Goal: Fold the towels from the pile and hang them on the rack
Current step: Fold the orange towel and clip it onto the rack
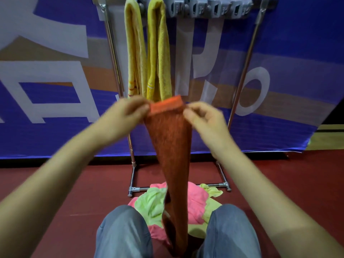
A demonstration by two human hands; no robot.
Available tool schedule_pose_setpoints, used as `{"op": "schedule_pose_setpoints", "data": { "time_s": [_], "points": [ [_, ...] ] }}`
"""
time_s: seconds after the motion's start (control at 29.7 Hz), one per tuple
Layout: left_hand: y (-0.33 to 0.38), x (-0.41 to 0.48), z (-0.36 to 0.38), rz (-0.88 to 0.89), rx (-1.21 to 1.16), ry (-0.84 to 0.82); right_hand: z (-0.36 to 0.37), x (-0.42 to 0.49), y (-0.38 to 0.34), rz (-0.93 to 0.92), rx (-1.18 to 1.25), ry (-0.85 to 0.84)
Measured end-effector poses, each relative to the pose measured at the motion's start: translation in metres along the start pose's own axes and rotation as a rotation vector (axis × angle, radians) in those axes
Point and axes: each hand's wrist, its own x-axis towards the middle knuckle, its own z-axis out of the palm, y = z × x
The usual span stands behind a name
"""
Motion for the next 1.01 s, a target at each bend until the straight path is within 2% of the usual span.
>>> {"op": "schedule_pose_setpoints", "data": {
  "time_s": [0.07, 0.13, 0.2, 0.27, 0.51, 0.64, 0.74, 0.88, 0.94, 1.01],
  "points": [
    [0.017, 0.015, -0.019, 0.093, 0.053, 0.106, -0.003, 0.018, -0.025, -0.113, 0.049, 0.049],
    [0.022, 0.026, -0.025, 0.123, 0.136, 0.162, -0.003, 0.030, -0.026, -0.129, 0.003, 0.066],
    [0.015, 0.027, -0.017, 0.096, 0.266, 0.125, -0.001, 0.027, -0.008, -0.054, -0.137, 0.045],
    [0.008, 0.019, -0.003, 0.046, 0.295, 0.063, -0.003, 0.019, 0.011, 0.013, -0.202, 0.016],
    [0.040, 0.030, -0.015, 0.135, 0.270, 0.131, -0.019, 0.030, -0.015, -0.103, -0.141, 0.110],
    [0.060, 0.039, -0.026, 0.238, 0.354, 0.196, -0.024, 0.037, -0.033, -0.144, -0.088, 0.126],
    [0.075, 0.049, -0.043, 0.266, 0.413, 0.244, -0.026, 0.051, -0.056, -0.250, -0.090, 0.151],
    [0.091, 0.057, -0.062, 0.199, 0.365, 0.305, -0.026, 0.072, -0.085, -0.345, -0.080, 0.159],
    [0.093, 0.056, -0.062, 0.152, 0.357, 0.245, -0.019, 0.074, -0.081, -0.295, -0.064, 0.165],
    [0.093, 0.052, -0.055, 0.060, 0.316, 0.114, -0.013, 0.067, -0.068, -0.249, -0.072, 0.176]
  ]
}}
